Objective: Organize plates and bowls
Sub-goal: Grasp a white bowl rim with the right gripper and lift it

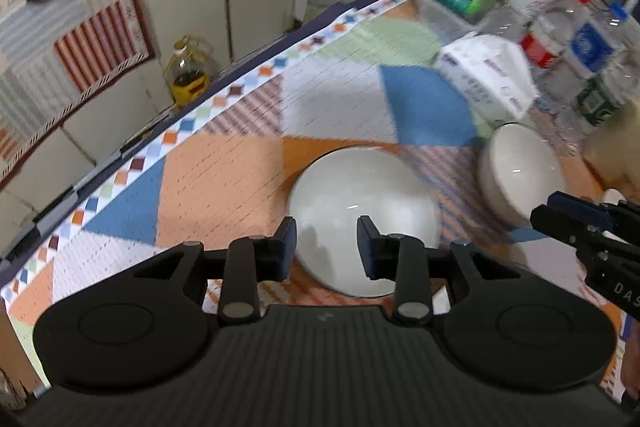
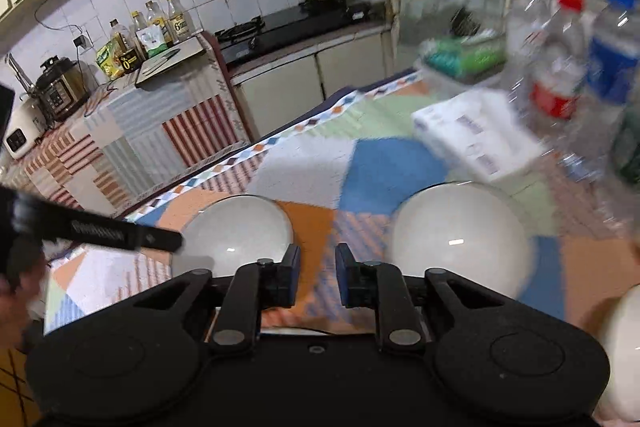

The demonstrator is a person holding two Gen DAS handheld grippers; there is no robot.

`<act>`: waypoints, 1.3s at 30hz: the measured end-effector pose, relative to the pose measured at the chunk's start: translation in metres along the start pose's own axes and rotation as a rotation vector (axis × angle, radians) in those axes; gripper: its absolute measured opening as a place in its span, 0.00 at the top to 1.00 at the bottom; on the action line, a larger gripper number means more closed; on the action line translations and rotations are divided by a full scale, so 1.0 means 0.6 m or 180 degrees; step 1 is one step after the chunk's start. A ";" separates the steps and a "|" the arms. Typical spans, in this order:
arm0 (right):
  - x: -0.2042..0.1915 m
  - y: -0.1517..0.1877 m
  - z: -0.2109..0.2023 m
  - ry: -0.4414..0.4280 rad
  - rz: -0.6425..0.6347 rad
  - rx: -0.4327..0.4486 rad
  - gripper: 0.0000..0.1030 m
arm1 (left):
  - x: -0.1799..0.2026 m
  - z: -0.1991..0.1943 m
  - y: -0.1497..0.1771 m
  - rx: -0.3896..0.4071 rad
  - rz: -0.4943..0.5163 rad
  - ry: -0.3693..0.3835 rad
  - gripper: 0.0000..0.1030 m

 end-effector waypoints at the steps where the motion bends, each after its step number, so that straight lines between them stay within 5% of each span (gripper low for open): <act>1: 0.009 0.000 -0.010 0.0048 -0.0035 0.0019 0.70 | 0.013 -0.004 -0.004 0.0015 0.0046 0.0027 0.67; 10: 0.097 0.022 -0.045 0.0441 -0.0068 0.0066 0.38 | 0.132 0.027 -0.018 0.0000 0.0329 0.0258 0.47; 18: 0.129 0.059 -0.004 0.0553 -0.0222 -0.0047 0.17 | 0.198 0.100 -0.021 -0.0104 0.0422 0.0345 0.34; 32: 0.130 0.062 0.104 0.0373 -0.0405 -0.0384 0.14 | 0.211 0.222 -0.041 -0.0302 0.0299 0.0326 0.32; 35: 0.124 0.061 0.123 0.0363 -0.0444 -0.0393 0.14 | 0.210 0.239 -0.041 -0.0349 0.0268 0.0337 0.36; 39: 0.126 0.062 0.142 0.0321 -0.0334 -0.0375 0.14 | 0.212 0.251 -0.037 -0.0404 0.0230 0.0389 0.75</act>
Point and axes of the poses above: each gripper's, at about its wrist camera, not at the fingertips, and z roughly the way its jaws point, x to its right, y to its underside, the point moved 2 cm from there along z, roughly the way its jaws point, and after that the axes turned 10 degrees about y, right-handed, at the moved point
